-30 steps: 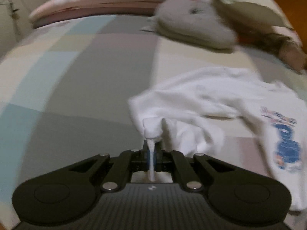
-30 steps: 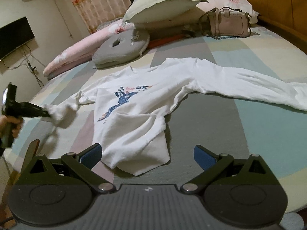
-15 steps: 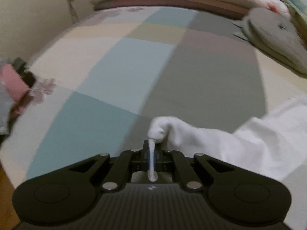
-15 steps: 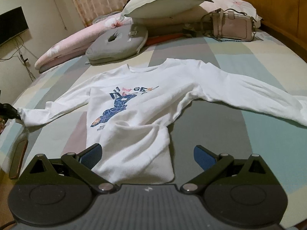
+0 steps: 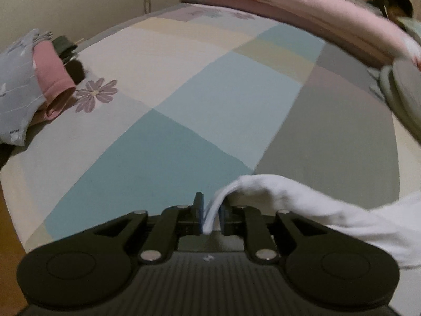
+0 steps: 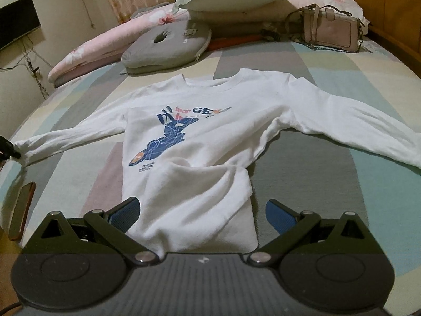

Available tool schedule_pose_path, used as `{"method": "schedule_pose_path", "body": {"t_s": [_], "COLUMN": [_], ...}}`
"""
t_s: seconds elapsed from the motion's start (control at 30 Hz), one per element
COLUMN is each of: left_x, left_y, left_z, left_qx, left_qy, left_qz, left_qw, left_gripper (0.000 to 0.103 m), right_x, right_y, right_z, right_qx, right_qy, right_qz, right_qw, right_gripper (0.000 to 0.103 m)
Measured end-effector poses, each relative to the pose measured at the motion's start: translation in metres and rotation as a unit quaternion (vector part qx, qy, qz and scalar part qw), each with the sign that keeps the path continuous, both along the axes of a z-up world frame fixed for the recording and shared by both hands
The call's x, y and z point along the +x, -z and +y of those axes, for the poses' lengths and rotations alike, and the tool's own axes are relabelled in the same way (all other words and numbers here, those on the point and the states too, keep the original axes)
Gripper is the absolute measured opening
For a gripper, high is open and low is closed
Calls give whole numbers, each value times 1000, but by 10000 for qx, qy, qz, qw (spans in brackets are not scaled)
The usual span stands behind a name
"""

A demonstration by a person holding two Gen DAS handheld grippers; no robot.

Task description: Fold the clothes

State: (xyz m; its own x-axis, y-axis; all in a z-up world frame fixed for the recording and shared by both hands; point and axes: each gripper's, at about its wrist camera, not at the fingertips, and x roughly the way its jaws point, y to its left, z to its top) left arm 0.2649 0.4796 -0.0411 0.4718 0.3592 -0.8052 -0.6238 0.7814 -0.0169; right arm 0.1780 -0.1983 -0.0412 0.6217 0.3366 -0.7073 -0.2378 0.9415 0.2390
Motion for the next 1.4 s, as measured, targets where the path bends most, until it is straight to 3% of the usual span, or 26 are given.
{"method": "schedule_pose_path", "body": {"t_s": [0.1, 0.2, 0.3, 0.43, 0.57, 0.63, 0.67, 0.77, 0.9, 1.03, 1.1, 1.2, 1.27, 1.4], "left_x": [0, -5, -13, -21, -27, -27, -26, -23, -29, -48, -55, -66, -74, -76], "left_y": [-8, -9, 2, 31, 57, 59, 59, 54, 34, 17, 13, 6, 0, -18], "left_z": [3, 5, 6, 15, 22, 23, 21, 12, 3, 4, 4, 5, 5, -22], "left_qx": [247, 7, -701, -1820, -2257, -2185, -2091, -1719, -1320, -1246, -1146, -531, -473, -392], "left_qy": [-313, -326, -343, -601, -1089, -1157, -1158, -1039, -841, -757, -767, -1061, -1112, -622], "left_qz": [-111, -275, -557, -947, -1285, -1412, -1404, -1315, -1280, -1159, -951, -490, -451, -483], "left_qw": [9991, 9991, 9954, 9769, 9595, 9586, 9608, 9708, 9793, 9825, 9859, 9917, 9917, 9961], "left_gripper": [19, 24, 29, 35, 35, 28, 15, 8, 8, 8, 13, 11, 10, 13], "right_x": [0, -1, -1, 0, -1, -1, 0, 0, -3, -6, -7, -11, -14, -21], "right_y": [2, 2, 3, 5, 4, 5, 5, 5, 4, 1, 1, -1, -3, -7], "right_z": [-1, -1, 1, 6, 8, 8, 8, 7, 6, 4, 2, -1, -3, -6], "right_qx": [14, 19, 14, 7, -65, -106, -115, -98, -93, -69, -9, 21, 9, -14], "right_qy": [30, 17, -11, -65, -97, -76, -58, -38, -69, -88, -76, -74, -80, -92], "right_qz": [39, 46, 64, 87, 70, 68, 75, 91, 37, -30, -26, -47, -75, -132], "right_qw": [10000, 10000, 10000, 9999, 9999, 9999, 9999, 9999, 9999, 9999, 10000, 10000, 9999, 9999], "right_gripper": [103, 103, 103, 103, 103, 103, 103, 103, 103, 103, 103, 103, 103, 103]}}
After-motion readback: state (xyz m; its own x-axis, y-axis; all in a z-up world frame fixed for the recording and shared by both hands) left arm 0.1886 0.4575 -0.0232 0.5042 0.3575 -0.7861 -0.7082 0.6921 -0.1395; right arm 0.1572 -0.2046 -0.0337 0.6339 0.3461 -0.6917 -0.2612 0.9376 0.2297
